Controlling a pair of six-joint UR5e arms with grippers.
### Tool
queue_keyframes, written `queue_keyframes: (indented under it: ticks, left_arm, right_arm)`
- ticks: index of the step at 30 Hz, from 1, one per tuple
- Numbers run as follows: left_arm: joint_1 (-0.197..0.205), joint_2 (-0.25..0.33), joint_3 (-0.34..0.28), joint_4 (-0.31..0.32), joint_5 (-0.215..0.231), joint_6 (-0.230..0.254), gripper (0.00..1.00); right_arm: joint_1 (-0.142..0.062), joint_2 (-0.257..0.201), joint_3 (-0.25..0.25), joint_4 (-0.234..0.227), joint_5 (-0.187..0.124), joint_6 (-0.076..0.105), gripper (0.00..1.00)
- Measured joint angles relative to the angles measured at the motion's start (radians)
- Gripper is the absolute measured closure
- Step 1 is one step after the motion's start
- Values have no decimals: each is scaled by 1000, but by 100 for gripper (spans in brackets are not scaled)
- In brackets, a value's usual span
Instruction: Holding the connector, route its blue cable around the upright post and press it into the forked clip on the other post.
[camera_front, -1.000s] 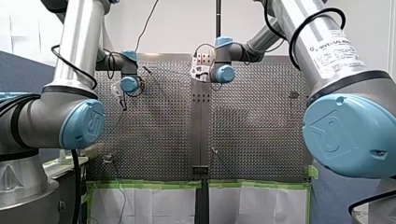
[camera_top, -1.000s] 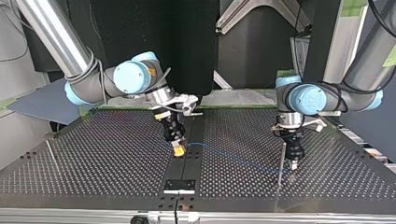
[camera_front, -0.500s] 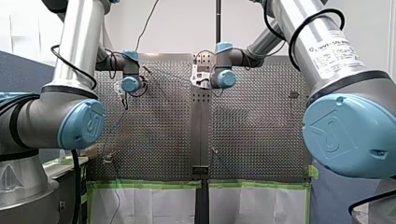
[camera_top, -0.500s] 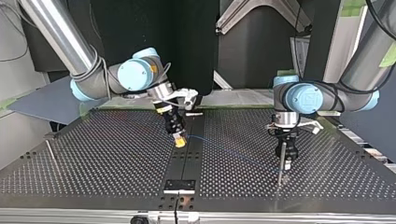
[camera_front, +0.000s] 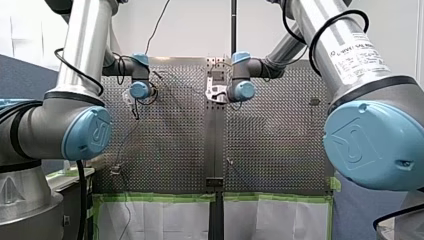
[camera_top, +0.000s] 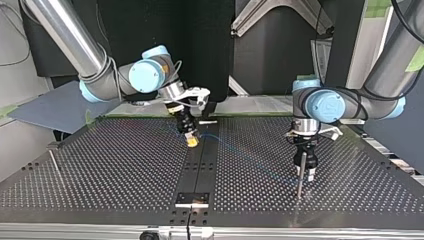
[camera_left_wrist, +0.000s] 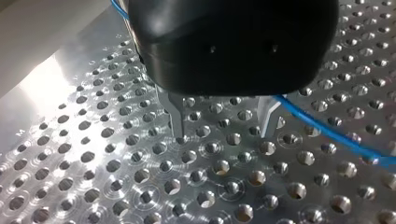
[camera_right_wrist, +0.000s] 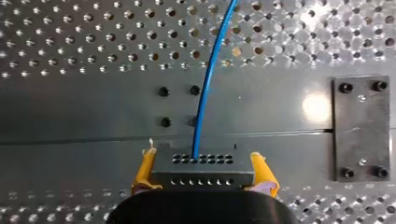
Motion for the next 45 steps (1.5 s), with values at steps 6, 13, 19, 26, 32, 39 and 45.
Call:
queue_keyframes:
  ticks: [6, 13, 19, 26, 32, 39, 45]
  left_arm:
    - [-1, -2, 0, 9, 0, -33, 18]
    - [-1, -29, 0, 27, 18, -49, 18]
    - [1, -40, 0, 38, 25, -54, 18]
    - [3, -41, 0, 46, 27, -58, 18]
    - [4, -42, 0, 52, 28, -60, 18]
    - [5, -42, 0, 51, 28, -62, 18]
    - [4, -42, 0, 28, 17, -62, 18]
  right_arm:
    - [-6, 0, 47, -26, 5, -1, 100]
    - [-17, 0, 113, -88, 22, 10, 100]
    - [-24, 2, 160, -136, 33, 15, 100]
    - [-57, 39, 214, -185, 77, 4, 100]
    - [-73, 73, 257, -182, 114, -3, 100]
    - [-97, 78, 295, -196, 138, -4, 100]
    - [-118, 79, 331, -226, 143, -4, 100]
